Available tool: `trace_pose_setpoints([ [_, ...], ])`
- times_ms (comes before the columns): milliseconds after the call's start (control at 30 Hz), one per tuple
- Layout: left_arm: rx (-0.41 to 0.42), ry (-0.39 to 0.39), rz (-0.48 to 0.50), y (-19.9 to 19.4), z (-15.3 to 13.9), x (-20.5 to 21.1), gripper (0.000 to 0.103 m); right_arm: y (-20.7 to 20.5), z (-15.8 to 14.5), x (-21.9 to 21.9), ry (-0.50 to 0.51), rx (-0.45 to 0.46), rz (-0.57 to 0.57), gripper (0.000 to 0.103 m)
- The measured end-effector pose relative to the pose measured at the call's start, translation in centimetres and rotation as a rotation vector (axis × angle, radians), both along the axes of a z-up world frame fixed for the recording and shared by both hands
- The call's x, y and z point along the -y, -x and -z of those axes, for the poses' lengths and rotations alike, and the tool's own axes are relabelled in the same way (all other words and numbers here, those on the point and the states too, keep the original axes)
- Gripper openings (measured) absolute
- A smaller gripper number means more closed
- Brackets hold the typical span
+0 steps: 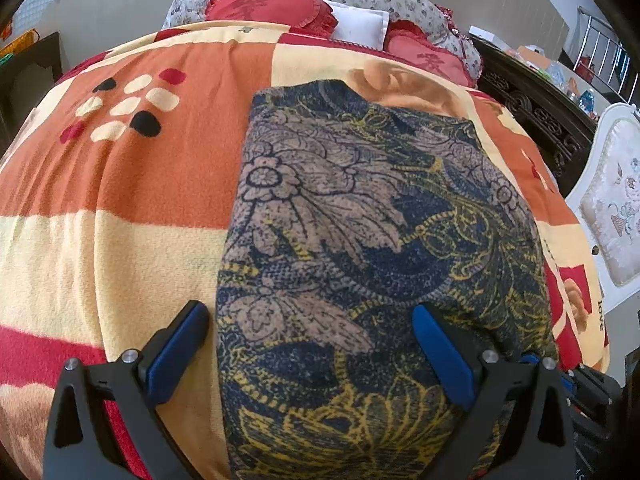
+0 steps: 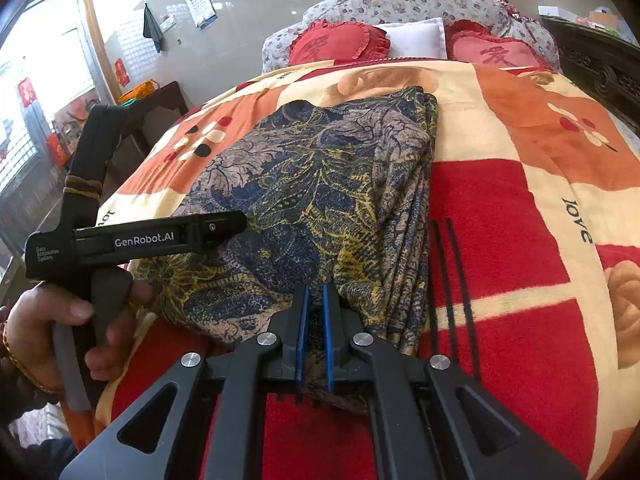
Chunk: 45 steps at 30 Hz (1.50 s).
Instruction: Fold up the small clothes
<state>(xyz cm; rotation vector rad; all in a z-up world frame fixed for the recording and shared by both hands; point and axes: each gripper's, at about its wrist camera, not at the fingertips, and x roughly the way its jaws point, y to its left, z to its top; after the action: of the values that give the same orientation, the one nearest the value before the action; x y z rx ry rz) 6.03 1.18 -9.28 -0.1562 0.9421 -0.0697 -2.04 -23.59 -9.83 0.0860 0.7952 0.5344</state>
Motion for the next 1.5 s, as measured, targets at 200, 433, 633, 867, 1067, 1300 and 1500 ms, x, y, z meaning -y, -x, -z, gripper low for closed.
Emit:
trace_pose_setpoints([
  [200,0.007,0.049,0.006,0.0,0.1,-0.7,0.103,0.0,0.1,0.1,-0.003,-0.001,-0.001,0.019],
  [433,-0.027,0.048,0.031,0.4,-0.9,-0.9,0.103,0.0,0.0,0.0,0.001,0.001,0.003,0.019],
  [633,-0.019,0.026,0.041,2.9,-2.2,-3.2,0.103,0.3,-0.2,-0.5,0.038,0.02,0.011,0.019],
  [867,-0.036,0.004,0.014,3.7,-2.0,-3.9,0.103,0.3,0.0,0.1,-0.013,0.002,0.013,0.019],
  [1067,-0.041,-0.042,0.019,2.8,-2.3,-2.5,0.103,0.3,0.0,0.1,-0.018,0.002,0.014,0.019],
  [1300,-0.029,-0.049,0.034,1.1,-3.6,-0.6,0.103,0.5,-0.1,0.2,-0.024,-0.01,0.025,0.019],
  [1500,-0.008,-0.044,0.053,-0.7,-4.4,-0.3,0.103,-0.5,-2.0,0.7,-0.041,-0.069,0.052,0.02],
])
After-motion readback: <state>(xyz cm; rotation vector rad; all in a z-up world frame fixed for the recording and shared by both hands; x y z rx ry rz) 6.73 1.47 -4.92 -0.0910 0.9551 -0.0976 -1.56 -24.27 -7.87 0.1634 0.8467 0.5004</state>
